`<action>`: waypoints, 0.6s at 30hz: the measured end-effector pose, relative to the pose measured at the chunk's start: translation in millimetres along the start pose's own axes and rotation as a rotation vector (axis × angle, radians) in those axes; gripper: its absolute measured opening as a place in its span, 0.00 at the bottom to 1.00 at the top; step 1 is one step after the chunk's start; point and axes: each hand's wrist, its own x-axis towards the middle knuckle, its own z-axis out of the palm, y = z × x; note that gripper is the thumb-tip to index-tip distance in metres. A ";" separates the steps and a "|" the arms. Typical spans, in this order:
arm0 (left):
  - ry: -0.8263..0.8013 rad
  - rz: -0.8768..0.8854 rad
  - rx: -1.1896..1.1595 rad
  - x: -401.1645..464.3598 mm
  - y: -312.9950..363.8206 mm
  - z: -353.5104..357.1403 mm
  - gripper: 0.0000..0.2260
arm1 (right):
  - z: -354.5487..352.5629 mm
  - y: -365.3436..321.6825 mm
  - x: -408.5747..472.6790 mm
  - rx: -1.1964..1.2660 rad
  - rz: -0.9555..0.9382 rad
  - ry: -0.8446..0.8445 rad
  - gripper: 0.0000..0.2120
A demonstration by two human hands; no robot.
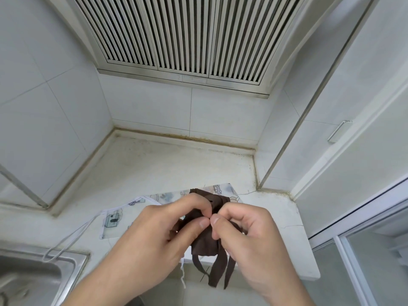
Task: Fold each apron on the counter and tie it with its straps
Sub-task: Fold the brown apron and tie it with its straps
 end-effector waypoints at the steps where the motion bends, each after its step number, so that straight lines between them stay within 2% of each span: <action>1: 0.012 0.002 0.005 0.1 -0.2 -0.2 0.04 | 0.1 0.5 0.1 0.033 0.010 -0.005 0.13; 3: 0.012 -0.004 0.015 0.7 -1.0 -0.9 0.02 | -0.6 1.9 0.5 0.087 0.020 -0.001 0.13; 7: -0.011 -0.031 0.062 1.1 2.7 1.0 0.11 | -1.8 3.8 1.2 0.212 0.050 -0.007 0.13; 10: 0.018 -0.136 0.055 2.3 1.5 7.7 0.10 | -2.6 6.9 2.3 0.309 0.063 -0.030 0.14; 15: 0.197 -0.384 -0.440 9.1 2.0 15.8 0.10 | -12.5 12.4 3.8 0.519 0.106 -0.085 0.12; 18: 0.281 -0.513 -0.578 13.6 -1.5 19.0 0.08 | -16.0 15.2 5.3 0.498 0.050 -0.169 0.12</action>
